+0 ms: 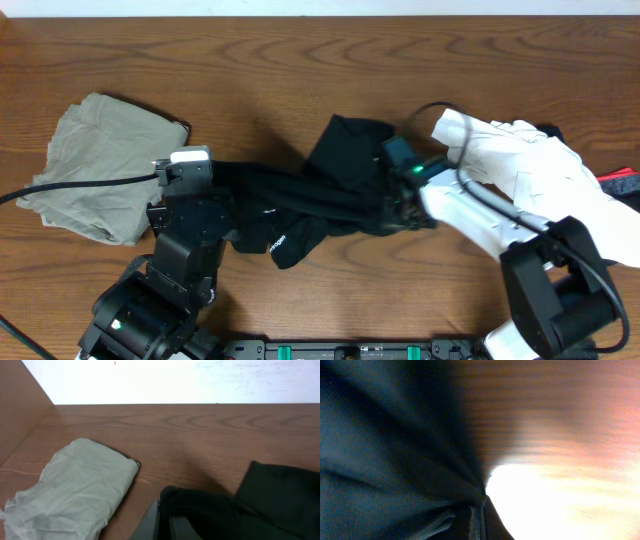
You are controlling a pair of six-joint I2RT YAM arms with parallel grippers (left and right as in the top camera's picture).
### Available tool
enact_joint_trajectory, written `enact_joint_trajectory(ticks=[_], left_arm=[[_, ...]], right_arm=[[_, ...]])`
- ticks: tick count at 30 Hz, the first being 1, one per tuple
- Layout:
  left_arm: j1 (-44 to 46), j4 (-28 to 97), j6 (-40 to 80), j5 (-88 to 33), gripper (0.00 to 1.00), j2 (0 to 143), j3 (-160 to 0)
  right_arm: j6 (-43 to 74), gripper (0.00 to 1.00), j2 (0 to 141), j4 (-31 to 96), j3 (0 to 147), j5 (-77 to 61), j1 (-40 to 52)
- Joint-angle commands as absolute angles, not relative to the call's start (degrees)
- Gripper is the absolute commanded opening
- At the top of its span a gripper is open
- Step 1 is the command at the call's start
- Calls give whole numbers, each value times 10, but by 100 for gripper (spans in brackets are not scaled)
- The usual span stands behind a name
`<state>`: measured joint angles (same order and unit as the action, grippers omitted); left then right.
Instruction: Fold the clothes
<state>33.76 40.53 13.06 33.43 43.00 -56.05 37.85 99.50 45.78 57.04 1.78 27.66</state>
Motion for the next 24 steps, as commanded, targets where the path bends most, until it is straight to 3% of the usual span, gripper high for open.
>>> enact_joint_trajectory(ticks=[1, 7, 10, 15, 22, 24], left_arm=[[334, 402, 121, 350, 6, 426, -580], [334, 402, 116, 350, 6, 426, -580], [334, 402, 116, 350, 6, 426, -580], [334, 402, 94, 355, 6, 426, -580], [334, 400, 70, 382, 6, 426, -609], [335, 392, 58, 379, 6, 426, -627]], right_arm=[[475, 1, 966, 478, 573, 116, 215], [372, 2, 922, 488, 573, 43, 154], [394, 6, 907, 536, 573, 77, 149], [406, 29, 887, 575, 573, 90, 136], [428, 32, 843, 548, 573, 100, 94], [416, 43, 830, 520, 573, 69, 87]])
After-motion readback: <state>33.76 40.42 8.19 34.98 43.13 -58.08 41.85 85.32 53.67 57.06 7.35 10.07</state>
